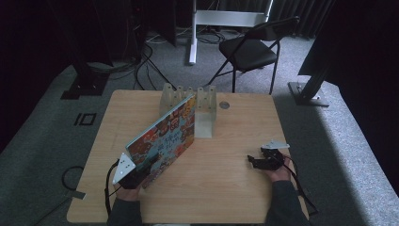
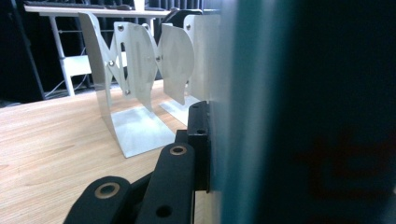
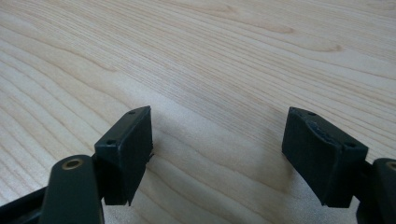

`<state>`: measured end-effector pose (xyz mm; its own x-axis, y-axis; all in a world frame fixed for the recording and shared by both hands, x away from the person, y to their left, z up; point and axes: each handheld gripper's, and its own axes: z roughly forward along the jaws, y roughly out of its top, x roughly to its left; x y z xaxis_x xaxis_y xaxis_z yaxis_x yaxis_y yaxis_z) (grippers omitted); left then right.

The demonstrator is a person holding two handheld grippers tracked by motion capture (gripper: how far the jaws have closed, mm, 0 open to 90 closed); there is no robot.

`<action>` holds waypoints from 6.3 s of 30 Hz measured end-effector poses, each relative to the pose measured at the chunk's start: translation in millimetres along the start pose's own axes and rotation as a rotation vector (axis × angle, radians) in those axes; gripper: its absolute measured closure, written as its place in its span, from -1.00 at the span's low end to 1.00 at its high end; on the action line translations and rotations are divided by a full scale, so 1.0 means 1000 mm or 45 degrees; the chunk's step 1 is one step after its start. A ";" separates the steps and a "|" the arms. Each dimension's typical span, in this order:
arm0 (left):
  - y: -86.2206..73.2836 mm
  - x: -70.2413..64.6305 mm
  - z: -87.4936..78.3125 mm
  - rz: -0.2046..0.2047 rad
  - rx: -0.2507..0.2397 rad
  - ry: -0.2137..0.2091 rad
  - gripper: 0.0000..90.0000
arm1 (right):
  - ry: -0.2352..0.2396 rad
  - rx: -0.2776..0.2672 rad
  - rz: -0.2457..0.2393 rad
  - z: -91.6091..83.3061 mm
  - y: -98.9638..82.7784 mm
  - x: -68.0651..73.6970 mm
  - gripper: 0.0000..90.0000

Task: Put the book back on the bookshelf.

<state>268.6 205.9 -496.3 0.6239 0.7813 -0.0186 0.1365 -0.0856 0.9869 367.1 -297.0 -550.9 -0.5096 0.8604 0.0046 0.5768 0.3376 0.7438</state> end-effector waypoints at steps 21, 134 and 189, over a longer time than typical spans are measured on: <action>0.003 0.008 -0.015 -0.029 -0.035 0.047 0.79 | 0.000 0.000 0.000 0.000 0.000 0.000 -0.46; 0.044 0.013 0.017 -0.051 -0.079 0.347 0.80 | 0.001 0.000 -0.002 0.000 0.000 0.000 -0.47; 0.049 0.002 0.071 -0.004 -0.026 0.565 0.79 | 0.003 0.001 -0.001 0.000 0.000 0.000 -0.47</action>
<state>330.9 159.5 -459.4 0.2320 0.9717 0.0443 0.1200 -0.0738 0.9900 367.2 -297.1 -550.9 -0.5114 0.8593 0.0056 0.5769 0.3385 0.7434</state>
